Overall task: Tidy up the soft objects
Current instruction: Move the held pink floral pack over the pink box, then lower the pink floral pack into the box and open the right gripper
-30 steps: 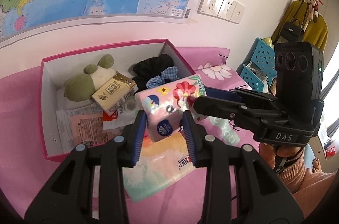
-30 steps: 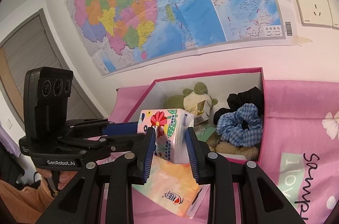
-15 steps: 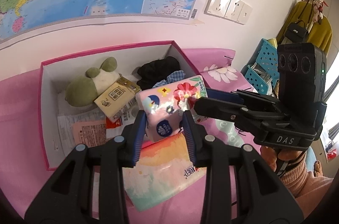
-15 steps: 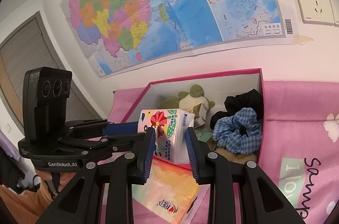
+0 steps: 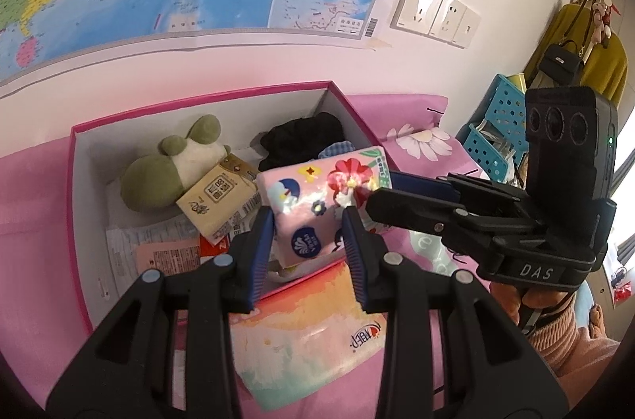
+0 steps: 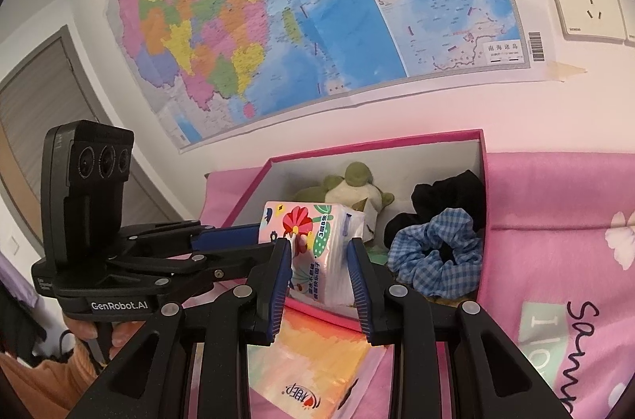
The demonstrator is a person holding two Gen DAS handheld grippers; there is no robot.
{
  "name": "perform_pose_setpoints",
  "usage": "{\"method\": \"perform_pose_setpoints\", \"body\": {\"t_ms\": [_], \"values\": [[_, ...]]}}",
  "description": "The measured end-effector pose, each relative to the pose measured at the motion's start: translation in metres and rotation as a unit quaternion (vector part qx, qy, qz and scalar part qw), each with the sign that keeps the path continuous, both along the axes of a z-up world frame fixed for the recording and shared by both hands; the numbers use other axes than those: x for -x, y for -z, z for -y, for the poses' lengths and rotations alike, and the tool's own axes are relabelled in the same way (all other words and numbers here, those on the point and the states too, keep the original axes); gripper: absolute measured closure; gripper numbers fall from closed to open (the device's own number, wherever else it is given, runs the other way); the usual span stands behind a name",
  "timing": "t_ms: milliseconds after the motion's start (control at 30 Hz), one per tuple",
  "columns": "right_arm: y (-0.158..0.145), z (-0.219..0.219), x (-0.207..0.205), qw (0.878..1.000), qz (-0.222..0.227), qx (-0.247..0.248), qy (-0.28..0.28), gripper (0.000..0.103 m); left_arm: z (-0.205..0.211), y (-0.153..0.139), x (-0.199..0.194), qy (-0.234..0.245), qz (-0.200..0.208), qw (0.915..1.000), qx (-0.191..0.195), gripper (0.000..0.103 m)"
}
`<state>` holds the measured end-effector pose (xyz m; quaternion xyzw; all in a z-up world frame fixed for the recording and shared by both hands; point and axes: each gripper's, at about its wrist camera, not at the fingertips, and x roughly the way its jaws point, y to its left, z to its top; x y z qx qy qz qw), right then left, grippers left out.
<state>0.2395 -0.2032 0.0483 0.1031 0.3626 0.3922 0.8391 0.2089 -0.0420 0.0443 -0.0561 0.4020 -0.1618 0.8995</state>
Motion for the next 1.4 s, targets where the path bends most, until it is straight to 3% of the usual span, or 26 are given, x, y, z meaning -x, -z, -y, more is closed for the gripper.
{"method": "perform_pose_setpoints", "body": {"t_ms": [1400], "values": [[0.000, -0.011, -0.022, 1.000, -0.008, 0.008, 0.005, 0.072, -0.005, -0.001, -0.021, -0.023, -0.013, 0.9996, -0.010, 0.066]]}}
